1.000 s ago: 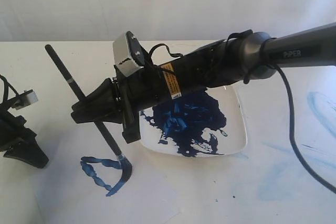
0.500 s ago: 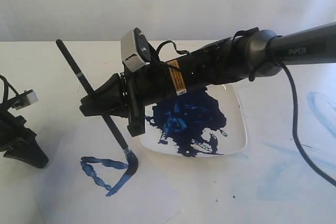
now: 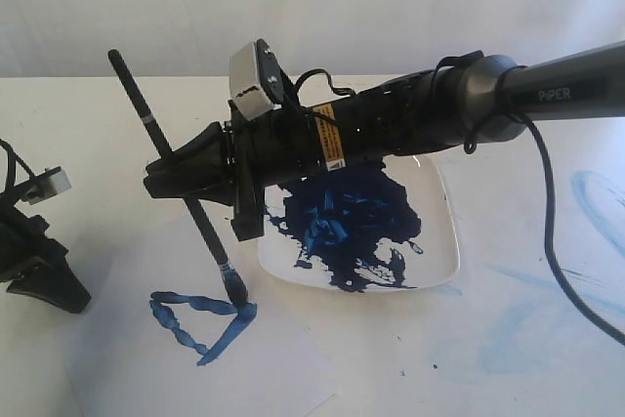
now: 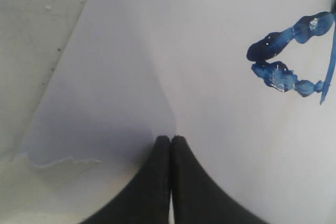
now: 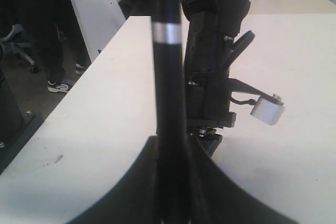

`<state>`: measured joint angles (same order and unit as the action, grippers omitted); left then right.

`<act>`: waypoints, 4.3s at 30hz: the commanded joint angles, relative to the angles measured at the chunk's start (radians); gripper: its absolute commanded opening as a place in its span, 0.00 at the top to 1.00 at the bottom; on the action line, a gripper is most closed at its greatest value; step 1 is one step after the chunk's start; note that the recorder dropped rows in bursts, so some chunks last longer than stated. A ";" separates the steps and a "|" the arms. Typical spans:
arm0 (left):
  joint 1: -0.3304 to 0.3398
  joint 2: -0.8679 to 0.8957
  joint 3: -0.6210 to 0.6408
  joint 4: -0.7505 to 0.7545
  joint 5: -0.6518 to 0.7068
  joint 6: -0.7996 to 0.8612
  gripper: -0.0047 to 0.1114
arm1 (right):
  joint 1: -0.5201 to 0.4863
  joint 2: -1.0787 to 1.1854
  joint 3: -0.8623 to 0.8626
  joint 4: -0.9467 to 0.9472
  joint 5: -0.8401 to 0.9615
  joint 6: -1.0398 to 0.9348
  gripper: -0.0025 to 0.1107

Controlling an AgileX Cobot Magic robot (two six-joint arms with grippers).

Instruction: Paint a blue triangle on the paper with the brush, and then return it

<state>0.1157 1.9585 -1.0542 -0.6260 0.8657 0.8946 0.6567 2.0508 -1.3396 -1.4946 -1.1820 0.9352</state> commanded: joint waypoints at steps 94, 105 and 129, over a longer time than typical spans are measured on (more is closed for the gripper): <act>0.000 0.004 0.007 -0.006 0.011 0.002 0.96 | 0.488 -0.103 0.196 1.861 0.483 -1.007 0.98; 0.000 0.004 0.007 -0.008 0.017 0.002 0.96 | 0.488 -0.066 0.196 1.865 0.484 -1.016 0.98; 0.000 0.004 0.007 -0.008 0.011 0.002 0.96 | 0.488 -0.105 0.196 1.954 0.596 -1.100 0.98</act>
<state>0.1157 1.9585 -1.0542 -0.6281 0.8657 0.8946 1.1454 1.9608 -1.1447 0.4553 -0.5998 -0.1558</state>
